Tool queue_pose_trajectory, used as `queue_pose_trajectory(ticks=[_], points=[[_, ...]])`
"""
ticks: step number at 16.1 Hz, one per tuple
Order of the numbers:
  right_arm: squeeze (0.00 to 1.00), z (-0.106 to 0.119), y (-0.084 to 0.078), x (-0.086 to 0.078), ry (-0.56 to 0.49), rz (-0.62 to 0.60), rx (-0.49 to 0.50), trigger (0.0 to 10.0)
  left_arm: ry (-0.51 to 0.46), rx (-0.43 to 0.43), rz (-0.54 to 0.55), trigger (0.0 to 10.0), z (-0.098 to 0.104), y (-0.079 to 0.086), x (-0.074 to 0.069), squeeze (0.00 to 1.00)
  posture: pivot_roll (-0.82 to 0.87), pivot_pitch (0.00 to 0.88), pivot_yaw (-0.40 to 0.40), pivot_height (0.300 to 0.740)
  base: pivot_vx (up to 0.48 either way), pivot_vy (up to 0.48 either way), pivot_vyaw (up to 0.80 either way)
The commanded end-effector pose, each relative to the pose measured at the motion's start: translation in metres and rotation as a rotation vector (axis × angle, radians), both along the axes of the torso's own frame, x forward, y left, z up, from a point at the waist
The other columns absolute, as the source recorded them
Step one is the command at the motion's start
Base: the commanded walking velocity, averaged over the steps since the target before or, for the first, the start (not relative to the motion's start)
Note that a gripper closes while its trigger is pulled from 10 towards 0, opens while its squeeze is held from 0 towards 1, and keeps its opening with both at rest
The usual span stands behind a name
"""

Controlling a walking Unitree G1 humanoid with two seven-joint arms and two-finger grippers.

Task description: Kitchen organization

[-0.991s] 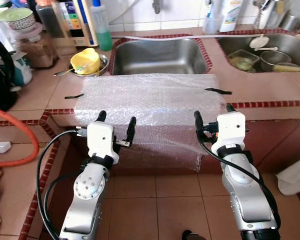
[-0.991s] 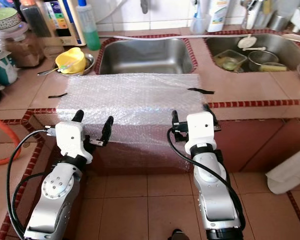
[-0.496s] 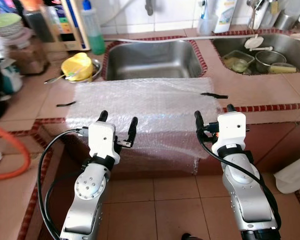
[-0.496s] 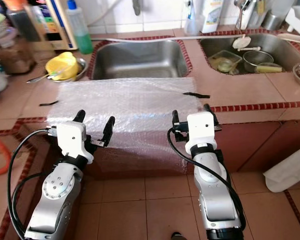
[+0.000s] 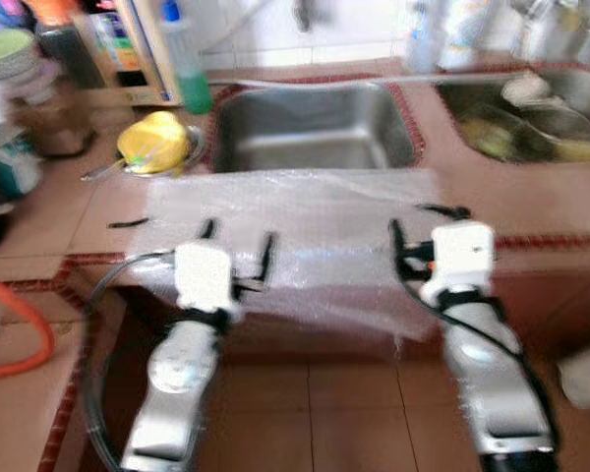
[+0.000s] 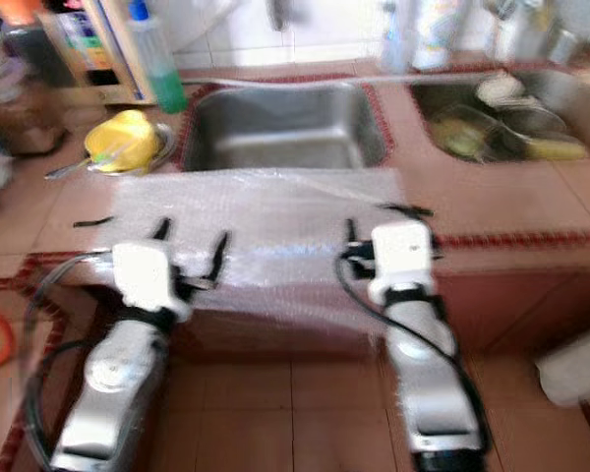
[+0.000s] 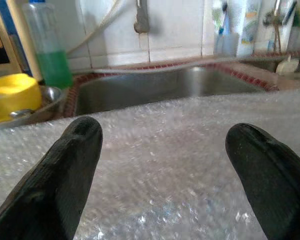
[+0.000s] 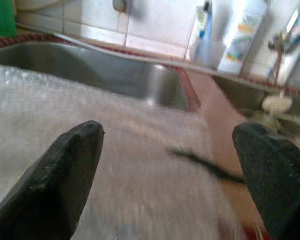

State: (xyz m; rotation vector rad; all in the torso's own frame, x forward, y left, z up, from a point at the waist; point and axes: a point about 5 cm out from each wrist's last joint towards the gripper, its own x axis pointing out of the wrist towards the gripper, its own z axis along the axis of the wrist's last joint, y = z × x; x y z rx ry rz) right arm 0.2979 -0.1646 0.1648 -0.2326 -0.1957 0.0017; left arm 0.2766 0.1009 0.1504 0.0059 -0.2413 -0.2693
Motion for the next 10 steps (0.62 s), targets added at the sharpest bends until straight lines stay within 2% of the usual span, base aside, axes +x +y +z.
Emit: queue_pose_trajectory(ticks=[1, 10], points=[[0.00, 0.0004, 0.0126, -0.0006, -0.006, 0.040, 0.016, 10.0, 0.006, 0.018, 0.042, 10.0, -0.0018, 0.0132, -0.0006, 0.00, -0.16, 0.169, 0.078, 0.740, 0.337, 0.000, 0.00], [0.00, -0.0018, 0.0123, -0.0037, -0.002, 0.035, 0.016, 10.0, 0.012, 0.026, 0.048, 10.0, -0.0033, 0.0169, -0.0009, 0.00, -0.16, 0.171, 0.082, 0.740, 0.336, 0.000, 0.00]])
